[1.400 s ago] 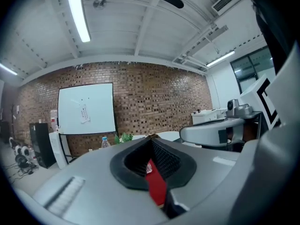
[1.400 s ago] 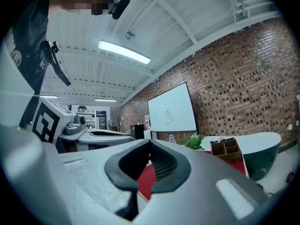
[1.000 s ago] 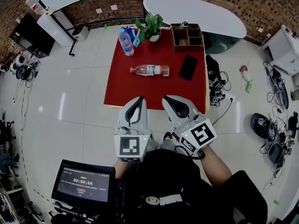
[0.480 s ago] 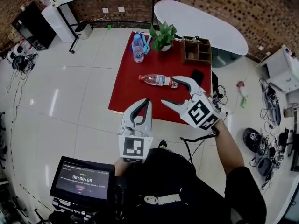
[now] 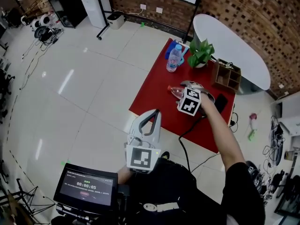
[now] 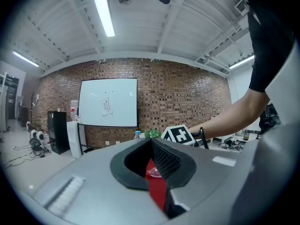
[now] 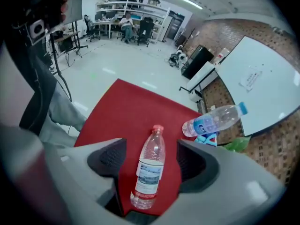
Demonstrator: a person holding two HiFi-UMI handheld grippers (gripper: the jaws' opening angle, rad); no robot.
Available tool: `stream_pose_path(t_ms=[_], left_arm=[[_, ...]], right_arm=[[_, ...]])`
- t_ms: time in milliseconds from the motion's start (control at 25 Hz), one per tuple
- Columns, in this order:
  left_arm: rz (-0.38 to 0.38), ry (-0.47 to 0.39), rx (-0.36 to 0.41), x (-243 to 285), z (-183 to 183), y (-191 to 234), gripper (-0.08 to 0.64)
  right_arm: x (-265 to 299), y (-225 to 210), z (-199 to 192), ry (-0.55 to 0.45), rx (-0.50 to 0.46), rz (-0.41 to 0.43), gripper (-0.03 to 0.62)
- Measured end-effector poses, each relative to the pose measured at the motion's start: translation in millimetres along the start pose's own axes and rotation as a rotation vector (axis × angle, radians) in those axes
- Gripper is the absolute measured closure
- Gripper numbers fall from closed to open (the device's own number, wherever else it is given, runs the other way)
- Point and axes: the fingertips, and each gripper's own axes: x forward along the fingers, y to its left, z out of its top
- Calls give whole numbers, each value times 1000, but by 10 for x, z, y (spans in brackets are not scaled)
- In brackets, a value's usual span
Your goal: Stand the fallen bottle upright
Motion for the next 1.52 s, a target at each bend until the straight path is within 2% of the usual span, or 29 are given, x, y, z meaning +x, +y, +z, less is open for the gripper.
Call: stream_pose_path(t_ms=[240, 400, 560, 800, 920, 1040, 1240, 1400, 1520], left_arm=[[94, 41, -19, -219, -67, 339, 554], [104, 63, -33, -256, -164, 340, 554], [111, 82, -16, -219, -178, 359, 554], [89, 86, -21, -215, -169, 301, 554], [73, 77, -12, -192, -115, 284, 554], [49, 62, -2, -166, -49, 240, 554], [-1, 43, 16, -124, 82, 97, 554], [-45, 24, 27, -58, 176, -90, 554], [-72, 26, 41, -40, 204, -217, 554]], right_arm=[[704, 19, -153, 162, -21, 72, 265], [1033, 39, -355, 239, -4, 83, 265], [1136, -44, -345, 259, -48, 11, 283], [1004, -43, -365, 214, 14, -15, 302], [837, -79, -319, 165, 58, -37, 302], [566, -196, -182, 74, 136, -67, 302], [-12, -398, 12, -114, 303, -109, 302], [-431, -533, 2, -294, 453, -164, 302], [-653, -618, -38, -404, 529, -222, 302]])
